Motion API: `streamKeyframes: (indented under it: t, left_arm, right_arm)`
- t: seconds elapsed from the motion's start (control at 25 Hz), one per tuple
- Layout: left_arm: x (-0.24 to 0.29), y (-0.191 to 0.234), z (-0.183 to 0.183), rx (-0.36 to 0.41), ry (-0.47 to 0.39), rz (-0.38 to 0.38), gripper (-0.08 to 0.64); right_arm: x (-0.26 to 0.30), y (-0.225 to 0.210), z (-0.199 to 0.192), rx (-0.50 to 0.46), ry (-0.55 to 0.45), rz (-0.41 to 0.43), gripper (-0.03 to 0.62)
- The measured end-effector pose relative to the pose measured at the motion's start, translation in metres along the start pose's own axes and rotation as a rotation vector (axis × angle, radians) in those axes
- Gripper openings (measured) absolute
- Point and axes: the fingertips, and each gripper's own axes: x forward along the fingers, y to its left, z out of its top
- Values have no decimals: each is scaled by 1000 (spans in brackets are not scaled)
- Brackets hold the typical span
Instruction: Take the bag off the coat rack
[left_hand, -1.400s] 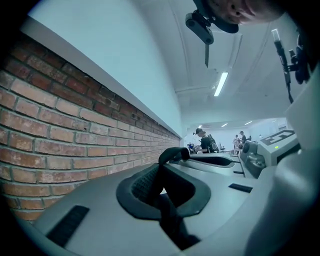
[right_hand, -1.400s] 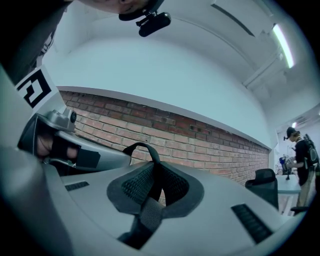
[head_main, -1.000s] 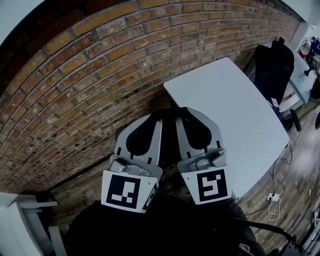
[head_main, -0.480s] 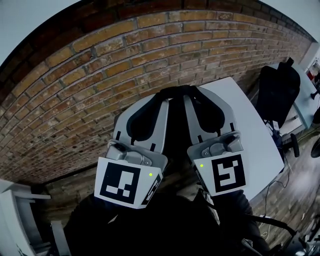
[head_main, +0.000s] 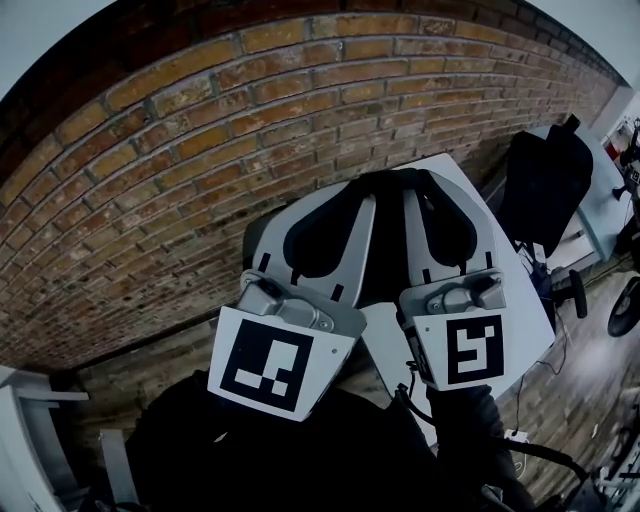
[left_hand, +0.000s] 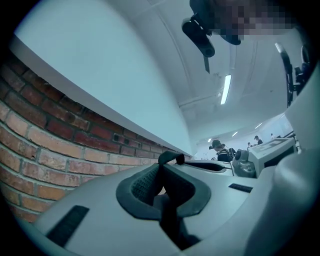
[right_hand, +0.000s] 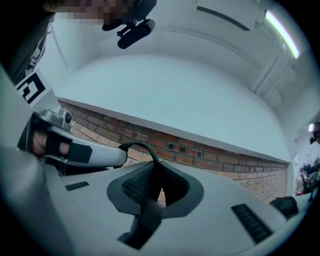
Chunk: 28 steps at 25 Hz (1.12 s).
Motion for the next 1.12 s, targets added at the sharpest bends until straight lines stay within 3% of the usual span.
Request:
streamKeyframes:
  t: [0.56, 0.84, 1.12]
  left_arm:
    - [101, 19, 3, -74, -41, -84, 29]
    - [161, 44, -24, -128, -13, -133, 29]
    - [218, 77, -58, -163, 45, -132, 29]
  right_arm:
    - [76, -78, -13, -79, -4, -49, 40]
    - [126, -115, -44, -104, 19, -64, 40]
    - [175, -144, -90, -100, 17, -75, 41]
